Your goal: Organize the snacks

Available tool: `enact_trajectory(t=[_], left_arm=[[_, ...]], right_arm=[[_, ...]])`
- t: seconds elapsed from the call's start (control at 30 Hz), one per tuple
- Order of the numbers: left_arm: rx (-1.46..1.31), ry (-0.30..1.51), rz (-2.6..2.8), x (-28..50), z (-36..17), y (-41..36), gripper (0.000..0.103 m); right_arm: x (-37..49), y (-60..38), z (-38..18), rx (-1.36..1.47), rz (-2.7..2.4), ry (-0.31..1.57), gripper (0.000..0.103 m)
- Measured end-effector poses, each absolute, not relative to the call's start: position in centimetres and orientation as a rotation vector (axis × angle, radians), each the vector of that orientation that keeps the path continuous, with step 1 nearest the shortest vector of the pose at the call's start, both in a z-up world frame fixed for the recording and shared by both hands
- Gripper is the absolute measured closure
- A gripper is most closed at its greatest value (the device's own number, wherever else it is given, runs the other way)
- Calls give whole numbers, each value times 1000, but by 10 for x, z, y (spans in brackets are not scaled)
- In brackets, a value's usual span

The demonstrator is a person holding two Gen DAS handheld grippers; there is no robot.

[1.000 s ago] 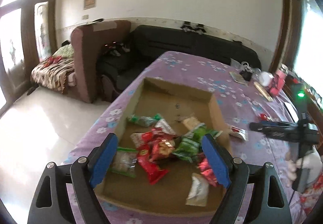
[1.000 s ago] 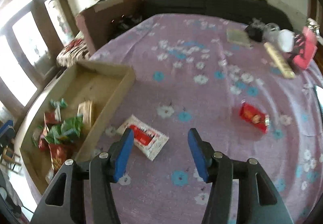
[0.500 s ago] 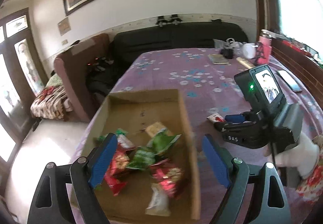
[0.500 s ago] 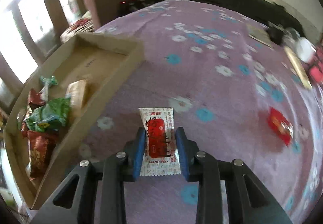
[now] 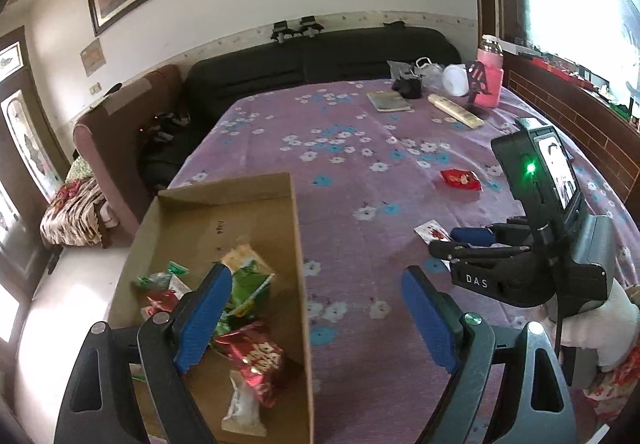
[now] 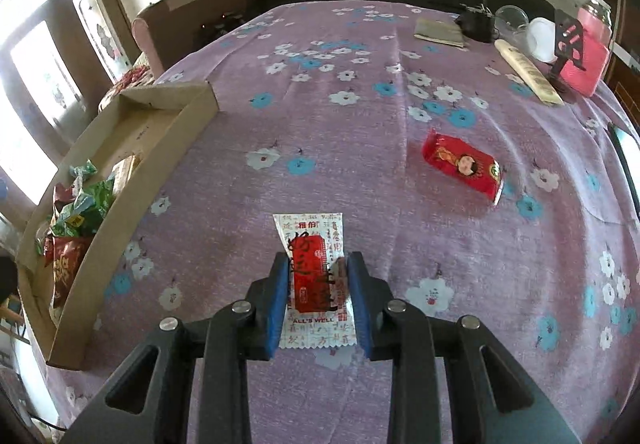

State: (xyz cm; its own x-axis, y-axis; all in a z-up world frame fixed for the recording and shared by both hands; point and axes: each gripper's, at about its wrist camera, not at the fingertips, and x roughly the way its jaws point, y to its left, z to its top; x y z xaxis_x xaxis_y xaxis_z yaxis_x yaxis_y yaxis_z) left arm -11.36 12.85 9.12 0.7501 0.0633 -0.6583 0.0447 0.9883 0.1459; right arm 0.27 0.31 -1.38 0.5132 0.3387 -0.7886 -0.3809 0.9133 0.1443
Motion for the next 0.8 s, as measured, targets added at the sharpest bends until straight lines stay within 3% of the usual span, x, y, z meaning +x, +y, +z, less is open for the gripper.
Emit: enact_trajectory(t=[0.8], left_arm=[[201,770,11,-103,75,112,12]], right_arm=[[-6,15,-14,-53,465,920,70]])
